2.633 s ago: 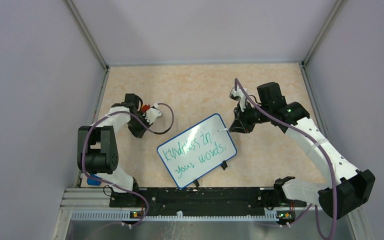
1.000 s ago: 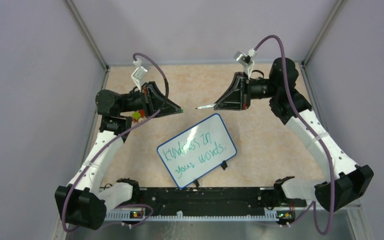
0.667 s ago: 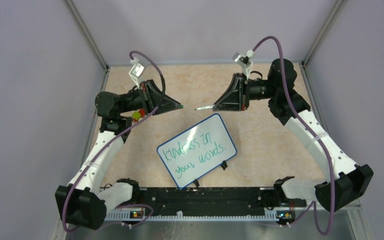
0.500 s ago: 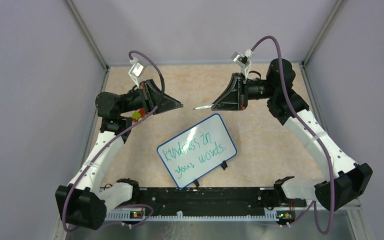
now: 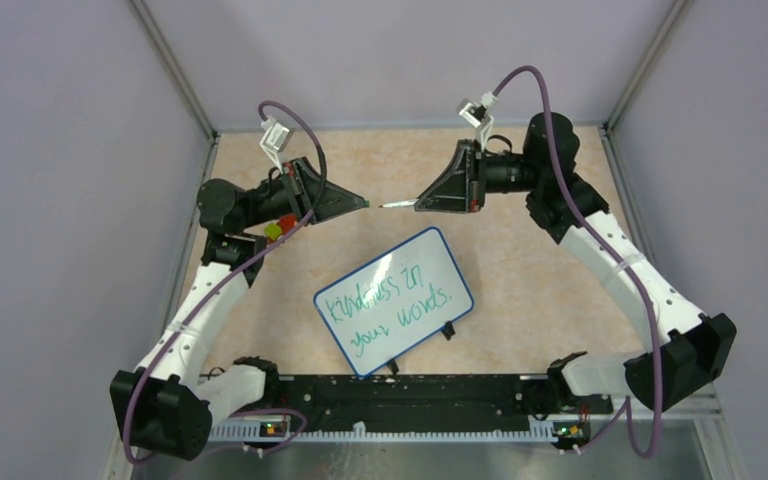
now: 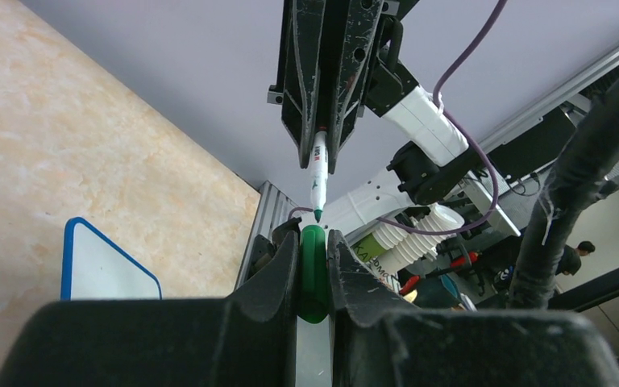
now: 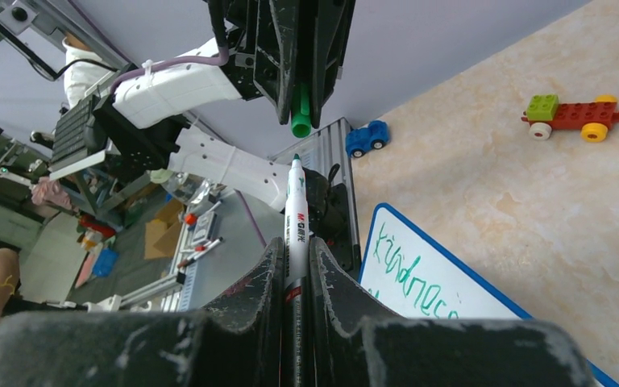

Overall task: Write a sentence on the whiteboard
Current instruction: Insert the whiteboard marker without the cap into the pen cap, then pass from the left arm to the right, then put down the whiteboard marker at the center of the board, then reset both arms

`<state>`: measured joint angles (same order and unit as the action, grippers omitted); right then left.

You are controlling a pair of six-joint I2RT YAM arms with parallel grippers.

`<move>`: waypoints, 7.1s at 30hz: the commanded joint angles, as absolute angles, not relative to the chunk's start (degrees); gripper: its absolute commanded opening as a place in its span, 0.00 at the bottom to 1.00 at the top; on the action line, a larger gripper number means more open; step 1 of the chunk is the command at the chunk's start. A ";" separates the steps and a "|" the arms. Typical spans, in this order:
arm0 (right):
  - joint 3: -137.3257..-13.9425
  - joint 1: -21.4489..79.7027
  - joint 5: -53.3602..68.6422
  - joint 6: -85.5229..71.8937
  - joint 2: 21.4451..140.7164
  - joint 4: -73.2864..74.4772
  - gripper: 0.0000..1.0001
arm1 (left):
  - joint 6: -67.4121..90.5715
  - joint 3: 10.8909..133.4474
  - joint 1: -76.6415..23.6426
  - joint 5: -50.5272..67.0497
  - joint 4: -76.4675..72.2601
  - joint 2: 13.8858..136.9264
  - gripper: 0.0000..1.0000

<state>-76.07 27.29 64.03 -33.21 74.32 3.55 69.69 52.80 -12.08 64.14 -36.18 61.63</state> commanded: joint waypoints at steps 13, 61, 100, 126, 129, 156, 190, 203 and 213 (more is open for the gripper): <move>-81.21 29.17 62.58 -33.62 76.18 1.84 0.00 | 68.37 52.66 -12.68 62.99 -36.38 60.37 0.00; -86.75 35.96 58.38 -32.15 83.28 0.99 0.00 | 69.81 53.70 -13.88 59.78 -38.16 62.54 0.00; -89.66 40.12 57.02 -25.20 84.96 8.20 0.00 | 61.21 54.33 -13.09 59.36 -29.18 62.63 0.13; -83.45 16.91 40.78 -0.73 74.98 35.35 0.00 | 10.83 74.18 -10.20 41.72 24.45 64.60 0.99; -85.95 15.53 31.90 10.56 76.72 45.19 0.00 | 6.16 76.68 -10.20 37.85 29.11 66.14 0.99; -63.66 -8.61 10.76 21.35 87.11 24.52 0.00 | 3.62 74.25 -10.16 33.32 30.59 66.48 0.99; -51.42 -11.60 14.75 23.66 93.11 20.85 0.19 | 3.70 72.21 -9.95 33.81 30.12 65.87 0.99; -61.20 -11.60 22.13 23.29 86.30 32.38 0.73 | -2.40 78.63 -8.48 31.03 41.23 71.82 0.99; -77.10 -11.60 33.58 18.73 80.90 41.54 0.77 | -11.11 88.73 1.08 27.59 49.71 84.15 0.99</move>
<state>-71.35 -11.44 26.65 21.12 84.95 37.80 -5.69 84.66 -4.69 27.57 46.44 80.84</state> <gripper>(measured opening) 0.762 0.987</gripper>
